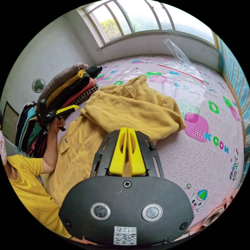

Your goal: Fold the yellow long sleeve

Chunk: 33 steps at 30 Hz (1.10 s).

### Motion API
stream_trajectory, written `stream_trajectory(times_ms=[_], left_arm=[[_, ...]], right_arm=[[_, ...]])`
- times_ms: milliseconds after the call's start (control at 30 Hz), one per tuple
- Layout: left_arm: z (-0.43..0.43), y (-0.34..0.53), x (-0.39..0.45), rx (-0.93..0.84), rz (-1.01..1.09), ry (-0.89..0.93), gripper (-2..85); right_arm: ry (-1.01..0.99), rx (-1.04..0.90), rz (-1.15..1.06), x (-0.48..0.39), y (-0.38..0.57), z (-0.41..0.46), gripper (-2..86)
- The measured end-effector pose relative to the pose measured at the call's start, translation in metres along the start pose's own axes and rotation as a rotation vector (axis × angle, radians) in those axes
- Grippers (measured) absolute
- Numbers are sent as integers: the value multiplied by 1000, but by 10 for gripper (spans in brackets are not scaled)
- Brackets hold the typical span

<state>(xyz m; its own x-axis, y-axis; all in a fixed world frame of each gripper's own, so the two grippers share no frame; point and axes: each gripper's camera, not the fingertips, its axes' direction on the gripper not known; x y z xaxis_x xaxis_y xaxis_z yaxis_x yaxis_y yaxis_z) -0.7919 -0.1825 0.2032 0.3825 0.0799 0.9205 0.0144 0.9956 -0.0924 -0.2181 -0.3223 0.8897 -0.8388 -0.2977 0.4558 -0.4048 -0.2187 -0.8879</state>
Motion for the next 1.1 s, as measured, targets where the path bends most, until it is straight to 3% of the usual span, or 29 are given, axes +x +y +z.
stream_trajectory(times_ms=[67,133,233,333,400,500,600,667,733,800,900,1100], left_arm=[[52,-16,4,-245,-32,-216,1],[68,-18,-6,-290,-71,-189,0],[52,-23,-42,-283,-213,-47,2],[-16,-22,-66,-151,-349,-12,4],[-54,-21,-56,-83,-308,48,4],[-79,-7,-21,-149,-224,86,5],[-78,28,16,-305,-156,84,4],[-74,65,34,-432,-99,28,4],[-77,95,30,-521,-102,-59,5],[-92,123,14,-583,-139,-90,7],[-139,173,-20,-614,-217,-54,13],[-225,296,-64,-748,-337,-58,73]], right_arm=[[77,-116,69,25,24,23,6],[13,-109,166,45,39,30,5],[-14,-1,261,55,62,8,5],[1,148,270,51,98,-41,5],[-23,181,239,46,120,-60,5],[-83,131,240,41,149,-57,6],[-136,47,220,36,167,-28,6],[-15,-100,263,43,178,3,7],[-1,-96,303,52,188,6,7],[-25,-64,367,56,197,-5,9],[-13,-11,291,36,221,-50,14],[-86,-150,305,-10,370,-131,55]])
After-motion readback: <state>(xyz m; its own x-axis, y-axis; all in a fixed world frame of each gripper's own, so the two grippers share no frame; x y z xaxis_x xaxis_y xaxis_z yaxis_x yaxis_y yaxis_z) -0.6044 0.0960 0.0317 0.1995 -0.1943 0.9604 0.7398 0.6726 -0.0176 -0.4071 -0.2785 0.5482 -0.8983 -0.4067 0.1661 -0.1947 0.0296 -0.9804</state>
